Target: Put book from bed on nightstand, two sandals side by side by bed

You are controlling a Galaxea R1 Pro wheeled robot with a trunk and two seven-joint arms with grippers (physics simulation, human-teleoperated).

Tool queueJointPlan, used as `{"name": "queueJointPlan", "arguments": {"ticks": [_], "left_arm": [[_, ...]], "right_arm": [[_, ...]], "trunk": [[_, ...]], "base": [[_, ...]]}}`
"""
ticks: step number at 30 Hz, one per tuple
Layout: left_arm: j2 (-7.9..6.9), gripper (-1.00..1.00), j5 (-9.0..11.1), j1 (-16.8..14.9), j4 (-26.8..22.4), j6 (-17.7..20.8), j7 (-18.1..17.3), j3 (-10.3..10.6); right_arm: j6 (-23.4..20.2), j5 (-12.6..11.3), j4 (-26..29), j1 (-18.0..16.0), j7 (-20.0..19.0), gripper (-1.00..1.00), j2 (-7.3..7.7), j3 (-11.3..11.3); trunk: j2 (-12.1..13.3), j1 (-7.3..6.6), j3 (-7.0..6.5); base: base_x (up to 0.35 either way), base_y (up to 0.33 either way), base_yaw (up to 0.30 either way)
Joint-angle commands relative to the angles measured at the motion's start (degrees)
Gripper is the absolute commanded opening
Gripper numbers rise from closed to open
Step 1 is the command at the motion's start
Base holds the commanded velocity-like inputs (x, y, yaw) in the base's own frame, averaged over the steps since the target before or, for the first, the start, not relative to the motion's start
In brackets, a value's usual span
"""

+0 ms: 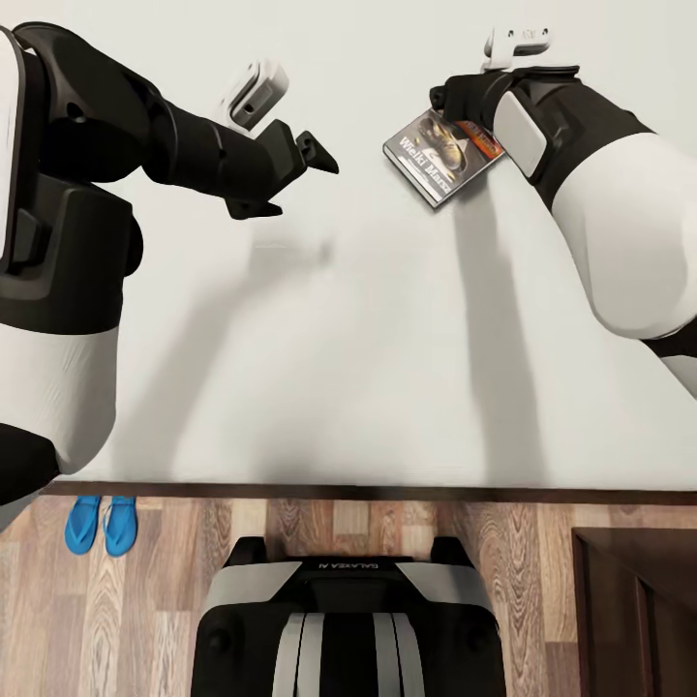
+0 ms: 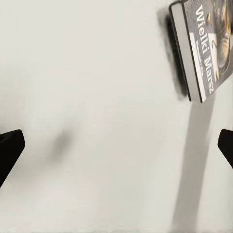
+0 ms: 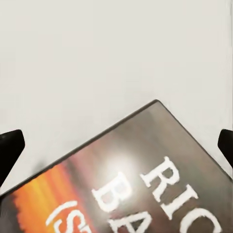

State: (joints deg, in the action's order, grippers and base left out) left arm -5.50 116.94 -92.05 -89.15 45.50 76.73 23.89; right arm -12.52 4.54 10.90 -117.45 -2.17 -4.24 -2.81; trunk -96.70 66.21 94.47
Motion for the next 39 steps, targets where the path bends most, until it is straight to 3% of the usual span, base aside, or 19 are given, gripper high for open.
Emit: {"name": "queueJointPlan", "arguments": {"ticks": [1, 15, 31, 39], "left_arm": [[-0.05, 1.0, 0.3, -0.1, 0.0, 0.5, 0.4, 0.0], [0.09, 1.0, 0.3, 0.0, 0.0, 0.4, 0.5, 0.0], [0.16, 1.0, 0.3, 0.0, 0.0, 0.5, 0.4, 0.0], [0.22, 1.0, 0.2, 0.1, 0.0, 0.4, 0.4, -0.1]], "right_arm": [[-0.4, 0.5, -2.4, 0.0, -0.2, 1.0, -0.01, -0.2], [-0.8, 0.3, -2.2, -0.6, -0.3, 1.0, 0.06, -0.2], [-0.9, 0.3, -2.2, -0.8, -0.5, 1.0, 0.35, -0.3], [-0.9, 0.2, -2.2, -0.8, -0.8, 1.0, 0.37, -0.3]], "trunk": [[0.0, -0.02, 0.03], [0.0, -0.02, 0.03], [0.0, -0.02, 0.03], [0.0, -0.02, 0.03]], "base": [[-0.199, 0.0, 0.0], [-0.076, -0.005, 0.0], [-0.263, -0.038, 0.0], [-0.103, -0.003, 0.0]]}}
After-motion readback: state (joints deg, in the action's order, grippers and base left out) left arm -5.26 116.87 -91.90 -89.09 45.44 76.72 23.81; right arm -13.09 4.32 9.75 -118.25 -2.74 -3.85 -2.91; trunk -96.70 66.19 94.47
